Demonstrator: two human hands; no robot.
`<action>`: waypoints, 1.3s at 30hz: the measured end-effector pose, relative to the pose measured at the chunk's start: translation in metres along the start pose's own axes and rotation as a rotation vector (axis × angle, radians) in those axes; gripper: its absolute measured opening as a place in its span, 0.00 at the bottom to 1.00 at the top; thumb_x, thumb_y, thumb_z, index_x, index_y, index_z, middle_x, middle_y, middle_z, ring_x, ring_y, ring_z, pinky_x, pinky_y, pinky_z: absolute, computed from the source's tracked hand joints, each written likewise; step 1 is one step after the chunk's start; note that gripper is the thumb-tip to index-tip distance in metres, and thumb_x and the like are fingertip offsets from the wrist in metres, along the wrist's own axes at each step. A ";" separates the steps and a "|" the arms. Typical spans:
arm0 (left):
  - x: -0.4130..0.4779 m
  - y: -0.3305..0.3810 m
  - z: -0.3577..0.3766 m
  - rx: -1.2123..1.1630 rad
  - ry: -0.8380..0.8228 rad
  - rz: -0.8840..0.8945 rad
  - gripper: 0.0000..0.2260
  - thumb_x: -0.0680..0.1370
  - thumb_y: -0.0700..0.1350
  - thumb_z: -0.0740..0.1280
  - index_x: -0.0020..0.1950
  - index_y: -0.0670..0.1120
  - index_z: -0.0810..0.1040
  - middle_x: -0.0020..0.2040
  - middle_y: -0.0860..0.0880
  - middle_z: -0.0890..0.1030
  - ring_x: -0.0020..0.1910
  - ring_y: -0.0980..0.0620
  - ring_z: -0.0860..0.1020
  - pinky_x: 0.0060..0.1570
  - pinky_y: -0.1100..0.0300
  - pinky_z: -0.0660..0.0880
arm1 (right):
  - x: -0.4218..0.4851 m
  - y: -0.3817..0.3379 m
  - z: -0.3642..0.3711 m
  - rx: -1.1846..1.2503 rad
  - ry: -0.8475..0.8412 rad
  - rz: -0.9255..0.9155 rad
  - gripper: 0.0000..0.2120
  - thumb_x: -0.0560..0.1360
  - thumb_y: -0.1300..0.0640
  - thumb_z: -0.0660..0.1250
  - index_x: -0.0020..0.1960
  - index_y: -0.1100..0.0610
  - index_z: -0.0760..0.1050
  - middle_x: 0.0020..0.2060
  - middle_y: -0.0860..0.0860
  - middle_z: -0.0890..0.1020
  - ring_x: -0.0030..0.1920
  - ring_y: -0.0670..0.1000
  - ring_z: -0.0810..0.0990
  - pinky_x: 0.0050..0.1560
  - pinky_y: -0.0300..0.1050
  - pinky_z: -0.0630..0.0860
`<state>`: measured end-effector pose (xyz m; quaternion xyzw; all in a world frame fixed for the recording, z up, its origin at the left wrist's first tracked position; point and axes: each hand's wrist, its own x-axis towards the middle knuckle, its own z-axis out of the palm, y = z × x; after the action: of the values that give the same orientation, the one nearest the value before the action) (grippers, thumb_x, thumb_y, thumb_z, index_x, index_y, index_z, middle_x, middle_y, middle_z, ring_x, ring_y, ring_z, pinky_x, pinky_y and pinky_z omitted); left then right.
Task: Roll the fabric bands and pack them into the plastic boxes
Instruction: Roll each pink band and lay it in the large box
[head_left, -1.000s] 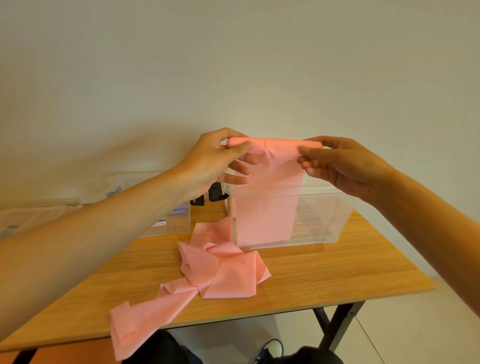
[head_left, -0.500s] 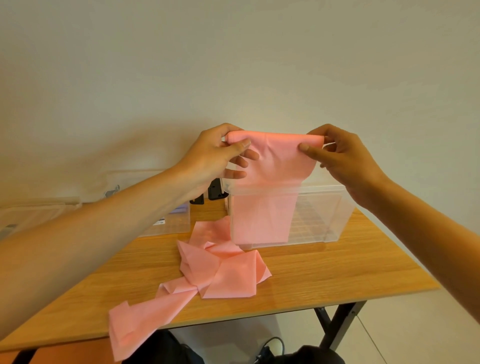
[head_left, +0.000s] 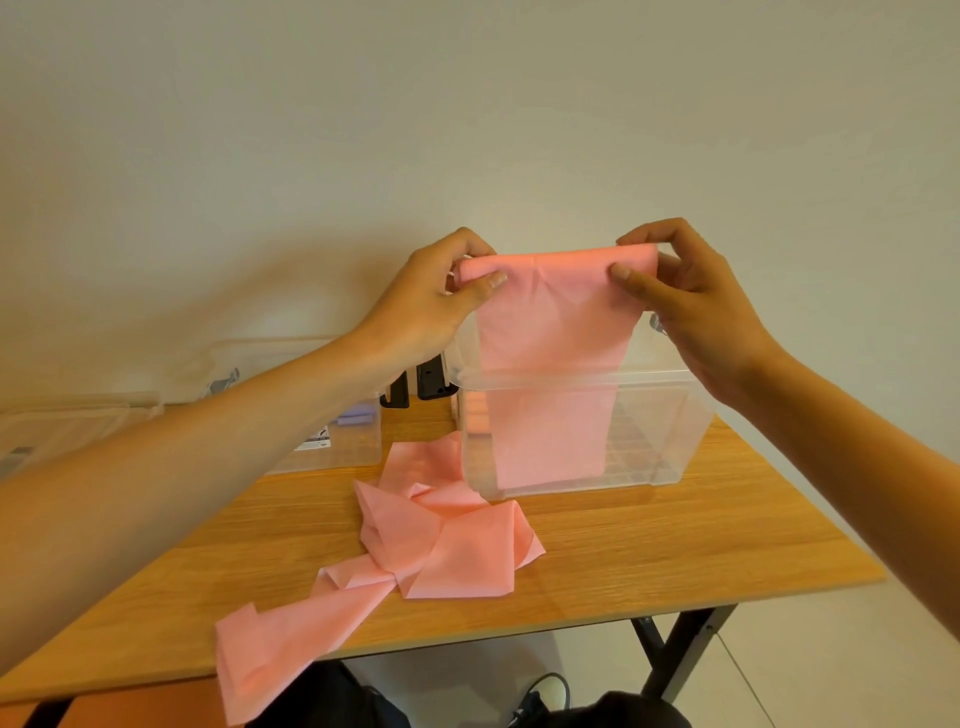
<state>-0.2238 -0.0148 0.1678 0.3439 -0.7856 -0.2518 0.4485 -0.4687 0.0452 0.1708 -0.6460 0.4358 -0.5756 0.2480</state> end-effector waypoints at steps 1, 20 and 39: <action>0.001 -0.001 0.000 -0.029 0.012 -0.003 0.01 0.82 0.46 0.67 0.52 0.52 0.76 0.52 0.42 0.80 0.49 0.43 0.78 0.49 0.47 0.78 | 0.001 0.000 -0.001 0.017 -0.010 -0.006 0.09 0.81 0.60 0.68 0.60 0.56 0.73 0.43 0.54 0.81 0.37 0.44 0.78 0.34 0.31 0.71; 0.010 -0.017 0.008 -0.182 0.062 0.038 0.06 0.79 0.42 0.71 0.55 0.47 0.80 0.50 0.51 0.82 0.48 0.51 0.78 0.52 0.57 0.75 | 0.015 0.014 -0.009 -0.014 0.048 -0.021 0.15 0.74 0.48 0.73 0.52 0.58 0.79 0.43 0.50 0.84 0.45 0.48 0.82 0.48 0.46 0.79; 0.013 -0.017 0.023 -0.538 -0.084 -0.215 0.03 0.80 0.49 0.69 0.52 0.52 0.82 0.44 0.54 0.80 0.43 0.54 0.76 0.47 0.59 0.73 | 0.026 0.020 -0.031 0.055 -0.040 -0.034 0.22 0.69 0.44 0.80 0.55 0.54 0.79 0.49 0.56 0.83 0.50 0.56 0.81 0.49 0.62 0.66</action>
<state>-0.2431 -0.0342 0.1521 0.2833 -0.6677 -0.5111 0.4612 -0.5053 0.0191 0.1748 -0.6578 0.4037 -0.5783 0.2646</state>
